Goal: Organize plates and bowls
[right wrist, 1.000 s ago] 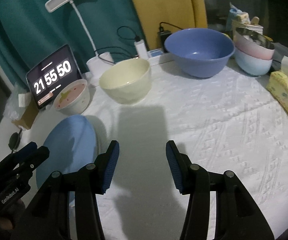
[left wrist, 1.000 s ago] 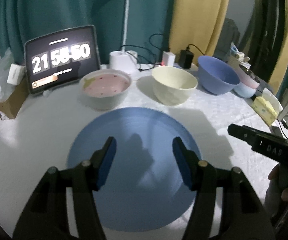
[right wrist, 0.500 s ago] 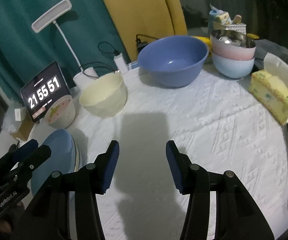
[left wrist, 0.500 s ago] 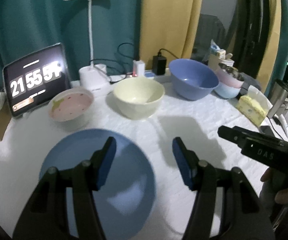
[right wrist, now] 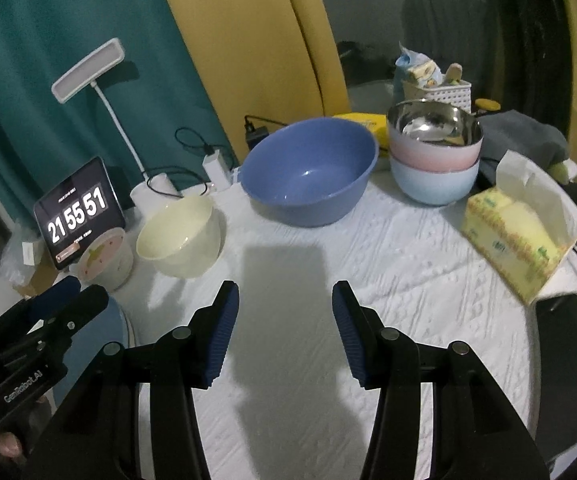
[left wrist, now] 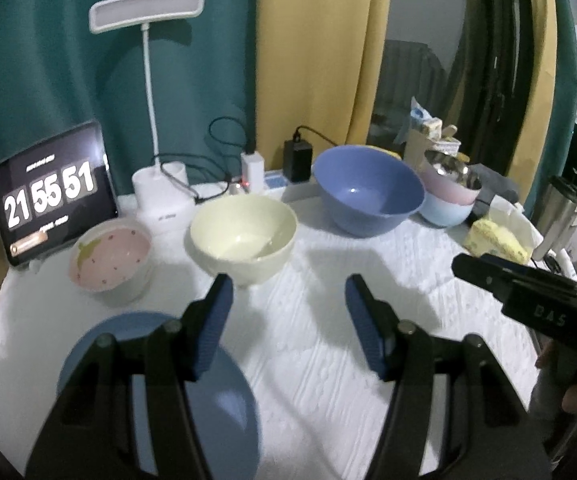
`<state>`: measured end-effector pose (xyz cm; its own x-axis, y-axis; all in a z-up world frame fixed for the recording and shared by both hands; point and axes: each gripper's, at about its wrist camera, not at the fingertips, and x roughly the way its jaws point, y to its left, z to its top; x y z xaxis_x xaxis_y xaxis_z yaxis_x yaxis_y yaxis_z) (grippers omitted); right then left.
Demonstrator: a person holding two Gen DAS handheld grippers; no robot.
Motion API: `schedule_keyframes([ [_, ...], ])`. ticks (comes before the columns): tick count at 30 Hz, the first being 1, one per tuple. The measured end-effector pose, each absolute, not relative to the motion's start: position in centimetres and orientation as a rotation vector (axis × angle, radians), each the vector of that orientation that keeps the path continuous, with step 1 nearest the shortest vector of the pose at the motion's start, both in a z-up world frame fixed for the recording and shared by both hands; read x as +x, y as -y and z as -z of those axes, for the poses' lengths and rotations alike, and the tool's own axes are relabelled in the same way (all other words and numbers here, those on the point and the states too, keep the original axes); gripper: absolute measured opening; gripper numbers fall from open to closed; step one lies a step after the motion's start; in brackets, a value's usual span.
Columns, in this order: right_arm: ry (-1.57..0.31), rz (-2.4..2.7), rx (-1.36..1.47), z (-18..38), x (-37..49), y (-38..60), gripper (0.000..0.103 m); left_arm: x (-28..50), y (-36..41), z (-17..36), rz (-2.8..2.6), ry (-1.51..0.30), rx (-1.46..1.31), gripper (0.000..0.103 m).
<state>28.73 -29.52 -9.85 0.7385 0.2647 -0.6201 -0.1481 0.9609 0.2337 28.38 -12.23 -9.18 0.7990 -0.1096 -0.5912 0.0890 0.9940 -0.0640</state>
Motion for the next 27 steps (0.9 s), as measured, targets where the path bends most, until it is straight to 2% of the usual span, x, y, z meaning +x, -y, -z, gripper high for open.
schedule_keyframes([
  [14, -0.688, -0.202, 0.165, 6.6, 32.6, 31.0, 0.051, 34.1, 13.8, 7.3, 0.12, -0.61, -0.046, 0.06],
  [27, -0.713, -0.107, 0.167, 8.3, 38.4, 32.5, 0.051, 39.7, 15.2, 8.0, 0.145, -0.62, -0.041, 0.06],
])
